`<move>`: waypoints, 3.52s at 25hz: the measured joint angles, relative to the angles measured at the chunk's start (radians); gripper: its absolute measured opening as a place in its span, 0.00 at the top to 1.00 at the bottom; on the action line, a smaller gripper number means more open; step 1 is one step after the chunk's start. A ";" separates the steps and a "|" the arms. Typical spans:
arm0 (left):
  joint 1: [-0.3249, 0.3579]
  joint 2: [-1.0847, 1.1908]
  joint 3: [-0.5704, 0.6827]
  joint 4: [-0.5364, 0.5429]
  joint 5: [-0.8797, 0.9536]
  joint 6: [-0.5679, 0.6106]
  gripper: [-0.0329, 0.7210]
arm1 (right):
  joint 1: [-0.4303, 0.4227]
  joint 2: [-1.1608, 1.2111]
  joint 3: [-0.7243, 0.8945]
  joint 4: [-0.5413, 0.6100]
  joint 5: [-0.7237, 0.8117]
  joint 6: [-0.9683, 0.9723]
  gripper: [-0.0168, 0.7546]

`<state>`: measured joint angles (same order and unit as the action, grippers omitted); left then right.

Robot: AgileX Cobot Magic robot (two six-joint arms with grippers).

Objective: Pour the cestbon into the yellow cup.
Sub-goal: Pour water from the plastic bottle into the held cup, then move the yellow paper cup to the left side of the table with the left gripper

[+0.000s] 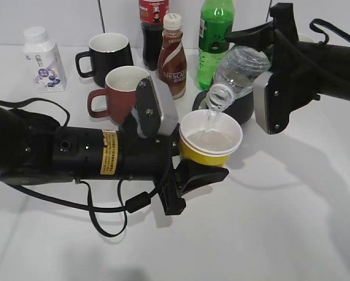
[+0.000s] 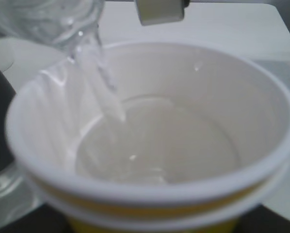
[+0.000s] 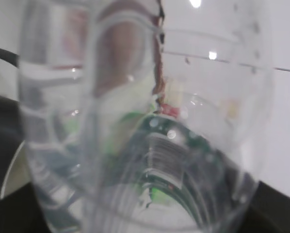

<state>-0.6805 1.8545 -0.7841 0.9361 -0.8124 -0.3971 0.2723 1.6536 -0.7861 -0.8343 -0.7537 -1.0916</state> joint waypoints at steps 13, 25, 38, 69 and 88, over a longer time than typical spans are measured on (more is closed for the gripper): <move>0.001 0.000 0.000 -0.040 -0.020 0.000 0.44 | 0.000 0.000 0.000 0.000 0.000 0.398 0.37; 0.055 -0.089 0.028 -0.160 -0.023 0.000 0.44 | 0.000 0.000 0.000 0.092 -0.215 1.184 0.37; 0.288 -0.320 0.143 -0.222 0.049 0.000 0.44 | 0.000 0.000 -0.037 0.451 -0.233 1.279 0.37; 0.608 -0.080 0.149 -0.491 -0.040 0.155 0.44 | -0.109 0.000 0.090 0.853 0.137 1.069 0.37; 0.608 0.153 0.060 -0.498 -0.180 0.244 0.44 | -0.109 0.000 0.091 0.856 0.136 1.048 0.37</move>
<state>-0.0730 2.0072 -0.7245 0.4383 -0.9928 -0.1532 0.1629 1.6536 -0.6953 0.0219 -0.6176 -0.0431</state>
